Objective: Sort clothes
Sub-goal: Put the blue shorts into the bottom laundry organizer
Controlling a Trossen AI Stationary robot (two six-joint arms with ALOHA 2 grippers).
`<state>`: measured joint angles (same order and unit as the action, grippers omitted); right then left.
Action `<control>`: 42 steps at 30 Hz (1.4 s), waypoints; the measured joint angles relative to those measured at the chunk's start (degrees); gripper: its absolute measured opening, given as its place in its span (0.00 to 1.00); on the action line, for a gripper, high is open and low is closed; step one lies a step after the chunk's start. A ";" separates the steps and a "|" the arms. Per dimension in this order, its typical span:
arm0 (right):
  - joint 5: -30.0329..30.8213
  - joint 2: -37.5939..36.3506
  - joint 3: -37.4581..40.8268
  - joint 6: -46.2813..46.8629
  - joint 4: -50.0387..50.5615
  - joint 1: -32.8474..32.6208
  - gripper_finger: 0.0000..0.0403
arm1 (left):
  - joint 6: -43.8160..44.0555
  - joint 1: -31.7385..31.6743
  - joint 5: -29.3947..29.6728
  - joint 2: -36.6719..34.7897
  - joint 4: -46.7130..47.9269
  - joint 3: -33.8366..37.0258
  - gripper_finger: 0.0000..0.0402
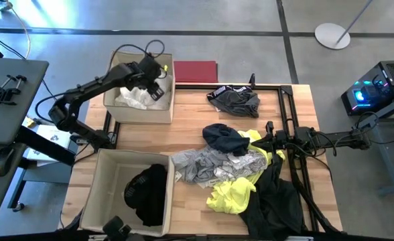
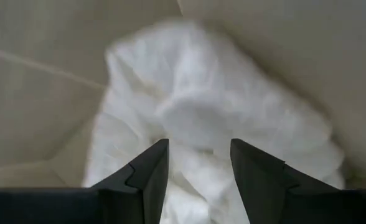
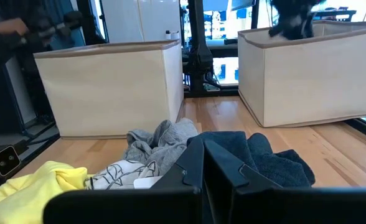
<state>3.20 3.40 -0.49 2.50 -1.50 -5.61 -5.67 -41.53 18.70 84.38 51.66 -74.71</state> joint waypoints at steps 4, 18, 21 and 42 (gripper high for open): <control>-0.01 0.00 0.00 0.00 0.02 0.00 0.00 | 0.02 1.13 0.00 -0.02 2.95 -8.21 0.40; -0.01 0.02 0.00 0.01 0.00 0.00 0.00 | 1.00 28.34 -23.96 -8.77 -21.36 -7.33 0.40; -0.01 0.02 0.00 0.00 0.01 0.00 0.00 | 0.22 38.60 -22.92 -12.25 -37.74 2.10 0.40; -0.02 0.02 0.00 0.01 0.01 0.00 0.00 | -9.22 67.49 -12.09 -2.76 -97.43 31.55 0.40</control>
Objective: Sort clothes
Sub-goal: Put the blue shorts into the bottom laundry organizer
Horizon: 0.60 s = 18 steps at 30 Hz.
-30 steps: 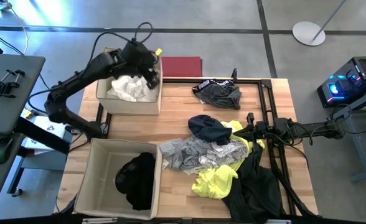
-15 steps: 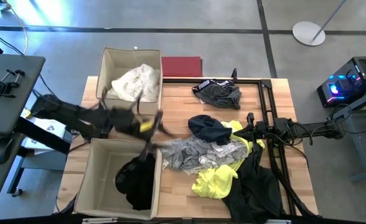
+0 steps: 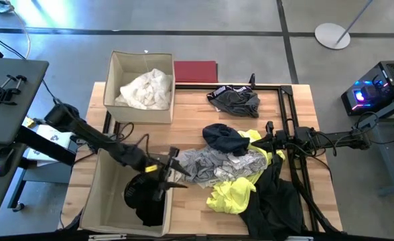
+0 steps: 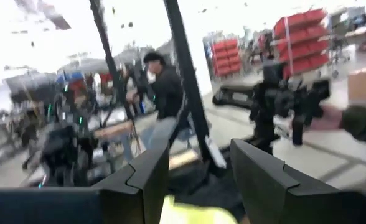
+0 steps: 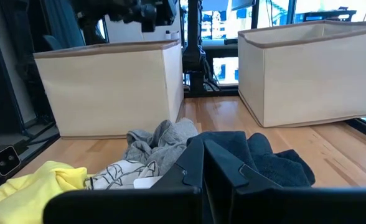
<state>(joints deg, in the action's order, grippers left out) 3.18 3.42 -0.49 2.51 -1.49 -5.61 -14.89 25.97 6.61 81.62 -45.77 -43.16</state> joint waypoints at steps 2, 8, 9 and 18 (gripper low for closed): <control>0.09 0.00 0.00 -2.16 -0.01 0.00 0.00 | 1.06 -0.95 0.14 0.99 -0.05 -0.03 0.40; 0.79 0.03 0.00 5.61 -4.43 -0.04 0.00 | 3.88 -2.41 0.23 2.11 2.46 -0.09 0.40; 2.83 0.14 0.00 7.22 -7.69 -0.01 0.00 | 3.90 -2.52 0.25 2.11 2.79 -0.09 0.40; 14.11 1.13 -0.07 13.10 -36.39 0.00 0.00 | 6.85 -2.40 3.51 1.65 6.06 -0.09 0.40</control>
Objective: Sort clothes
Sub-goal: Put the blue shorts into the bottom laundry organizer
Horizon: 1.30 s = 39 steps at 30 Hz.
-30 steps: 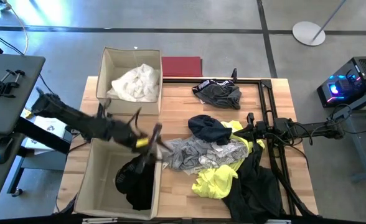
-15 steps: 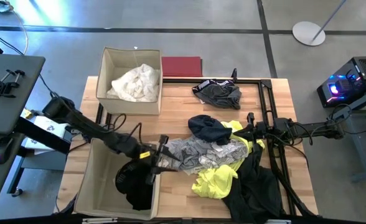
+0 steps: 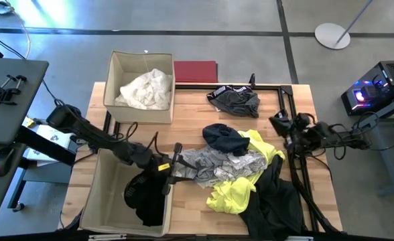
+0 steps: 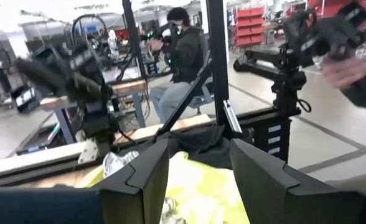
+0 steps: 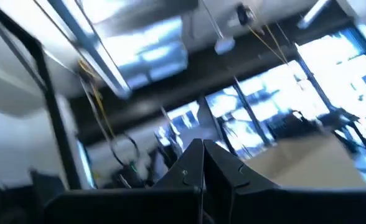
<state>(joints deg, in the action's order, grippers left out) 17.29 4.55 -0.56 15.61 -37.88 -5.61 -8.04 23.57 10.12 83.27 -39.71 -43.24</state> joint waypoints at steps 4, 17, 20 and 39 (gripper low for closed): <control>-4.01 5.59 -0.07 -0.97 -6.38 -0.01 0.00 | -0.02 0.24 2.25 -1.65 2.31 -0.02 0.40; 5.69 38.15 -10.49 3.72 1.08 -0.02 0.20 | -2.57 0.07 7.40 -4.12 5.49 -0.02 0.40; 5.89 43.42 -19.91 3.57 15.98 -0.02 0.31 | -2.53 0.07 8.27 -4.63 5.52 -0.02 0.40; -10.17 75.77 -51.09 -10.51 71.13 12.31 0.60 | 3.44 0.27 11.14 -4.79 16.52 -0.02 0.40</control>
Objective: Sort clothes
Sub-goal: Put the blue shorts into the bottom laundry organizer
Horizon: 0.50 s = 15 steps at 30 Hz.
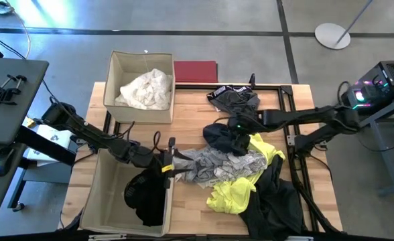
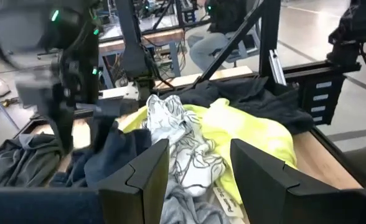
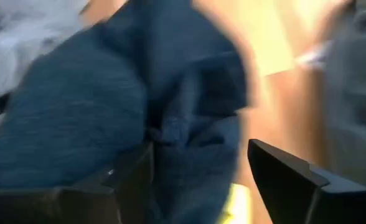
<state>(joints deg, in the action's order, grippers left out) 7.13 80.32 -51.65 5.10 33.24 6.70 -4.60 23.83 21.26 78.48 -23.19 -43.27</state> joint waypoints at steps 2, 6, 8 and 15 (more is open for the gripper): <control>-6.37 2.04 1.24 -0.89 -2.86 0.76 0.57 | -0.01 0.01 0.00 0.00 -0.05 0.00 0.40; -8.37 5.73 1.82 0.29 -4.49 0.55 0.43 | -0.07 -0.26 0.00 0.00 -0.03 0.00 0.40; -8.99 6.37 1.15 0.95 -3.93 0.36 0.31 | -0.04 -0.26 0.00 0.00 0.17 0.00 0.40; -8.44 2.14 -10.30 3.67 3.19 -0.33 0.05 | -0.79 -0.24 0.73 0.00 0.25 0.00 0.40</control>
<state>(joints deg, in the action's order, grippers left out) -1.31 82.46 -61.95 8.77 36.43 6.37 -5.40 23.59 21.99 78.48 -22.94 -43.27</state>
